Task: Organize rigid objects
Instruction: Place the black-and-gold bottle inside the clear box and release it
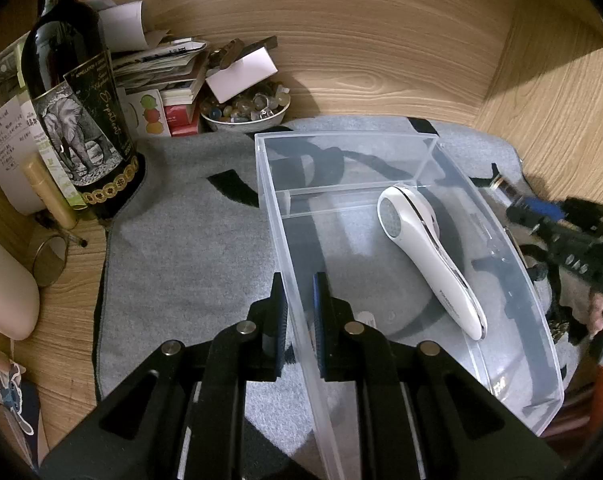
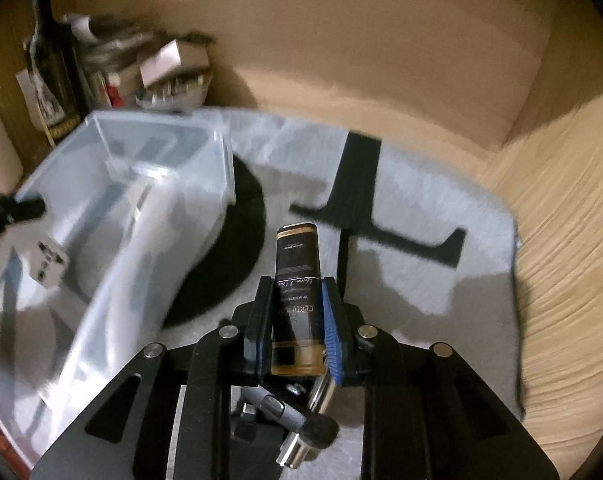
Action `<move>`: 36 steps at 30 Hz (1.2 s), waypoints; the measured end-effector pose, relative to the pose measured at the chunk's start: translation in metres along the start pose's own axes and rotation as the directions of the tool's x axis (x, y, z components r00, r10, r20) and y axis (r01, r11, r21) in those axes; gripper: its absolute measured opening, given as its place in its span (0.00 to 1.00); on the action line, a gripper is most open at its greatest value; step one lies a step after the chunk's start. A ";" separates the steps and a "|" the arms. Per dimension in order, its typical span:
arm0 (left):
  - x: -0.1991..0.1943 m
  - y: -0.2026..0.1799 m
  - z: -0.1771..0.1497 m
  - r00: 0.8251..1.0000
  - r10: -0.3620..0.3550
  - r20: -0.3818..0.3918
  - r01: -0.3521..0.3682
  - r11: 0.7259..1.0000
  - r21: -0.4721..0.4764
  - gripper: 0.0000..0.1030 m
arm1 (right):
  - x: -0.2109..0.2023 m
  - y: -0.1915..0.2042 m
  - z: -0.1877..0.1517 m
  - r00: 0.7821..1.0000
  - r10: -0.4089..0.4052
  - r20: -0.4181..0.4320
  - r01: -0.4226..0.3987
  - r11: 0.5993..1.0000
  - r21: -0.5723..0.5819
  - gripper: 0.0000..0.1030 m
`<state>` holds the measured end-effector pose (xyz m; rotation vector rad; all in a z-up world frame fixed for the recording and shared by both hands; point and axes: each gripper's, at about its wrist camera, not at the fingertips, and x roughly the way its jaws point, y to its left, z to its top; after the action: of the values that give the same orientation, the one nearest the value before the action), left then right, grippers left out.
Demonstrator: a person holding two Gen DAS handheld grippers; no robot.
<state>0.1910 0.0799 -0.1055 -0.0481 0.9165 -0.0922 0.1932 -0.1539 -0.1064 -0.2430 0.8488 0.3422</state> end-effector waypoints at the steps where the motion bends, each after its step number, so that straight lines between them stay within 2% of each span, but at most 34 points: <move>1: 0.000 0.000 0.000 1.000 -0.001 0.000 0.001 1.000 0.000 0.11 | -0.007 0.000 0.003 1.000 0.000 0.018 0.000 1.000 0.004 0.20; 10: 0.000 0.000 0.000 1.000 -0.004 0.000 0.004 1.000 -0.002 0.11 | -0.049 0.021 0.032 0.987 0.028 0.157 -0.024 0.999 -0.028 0.20; 15: 0.000 0.000 0.000 1.000 -0.004 0.000 0.004 1.000 -0.002 0.11 | -0.055 0.043 0.039 0.981 0.083 0.178 -0.071 0.995 -0.071 0.20; 23: 0.000 0.000 0.000 1.000 -0.004 0.001 0.004 1.000 -0.003 0.11 | -0.034 0.087 0.039 0.981 0.165 0.100 -0.148 0.976 -0.158 0.20; 36: 0.001 -0.001 0.000 1.000 -0.010 0.005 0.010 1.000 -0.007 0.11 | 0.011 0.122 0.034 0.973 0.216 -0.080 -0.228 0.949 -0.217 0.20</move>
<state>0.1917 0.0788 -0.1057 -0.0596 0.9121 -0.0984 0.1763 -0.0284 -0.1023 -0.3700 0.8948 0.6473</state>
